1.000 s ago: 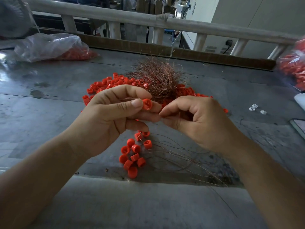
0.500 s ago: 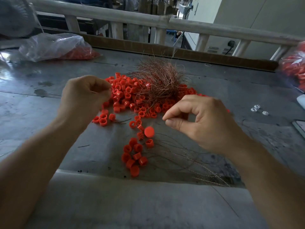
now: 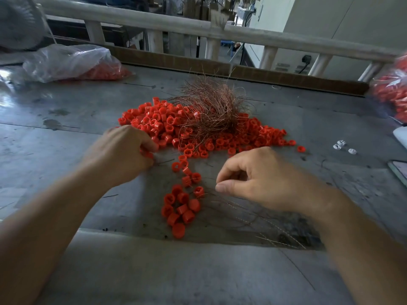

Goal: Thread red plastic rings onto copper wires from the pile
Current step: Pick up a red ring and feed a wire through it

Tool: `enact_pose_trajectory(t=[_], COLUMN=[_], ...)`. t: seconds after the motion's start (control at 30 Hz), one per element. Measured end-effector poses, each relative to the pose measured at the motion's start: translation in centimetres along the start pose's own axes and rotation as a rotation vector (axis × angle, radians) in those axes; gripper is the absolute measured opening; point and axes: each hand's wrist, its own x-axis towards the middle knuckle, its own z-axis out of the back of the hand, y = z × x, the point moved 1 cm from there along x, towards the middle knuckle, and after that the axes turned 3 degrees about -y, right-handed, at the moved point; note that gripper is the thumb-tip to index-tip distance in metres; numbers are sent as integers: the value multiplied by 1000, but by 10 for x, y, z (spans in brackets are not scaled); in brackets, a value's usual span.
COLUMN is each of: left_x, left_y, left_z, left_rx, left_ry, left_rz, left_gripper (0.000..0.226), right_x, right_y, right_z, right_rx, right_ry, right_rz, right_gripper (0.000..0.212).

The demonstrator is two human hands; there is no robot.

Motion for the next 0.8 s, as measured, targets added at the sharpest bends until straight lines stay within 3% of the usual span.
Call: enact_pose_trajectory(t=[0.13,0.27,0.4,0.5,0.8], left_x=[0,-1,-6,-12,-24], left_y=[-1,-8,-20,-28,-40], left_z=[0,1,2,3,-2], left_rx=[-3,-152,-276,-362,-366], left_ry=[-31,-88,-107,-129,-66], left_rz=[-1,-11,-70,-115,-290], left_gripper=[18,8,14,20,13], right_x=[2,9,19,25,33], right_y=[-6,-21,-39,-46,-44], right_z=[5,5,3,-1,-8], right_rx=[0,-85,-45,-50,-97], right_ry=[-132,-356,-583,-633,-756], right_rz=[-50,-138,-185,-169,-63], right_gripper=[10,9,15,25,6])
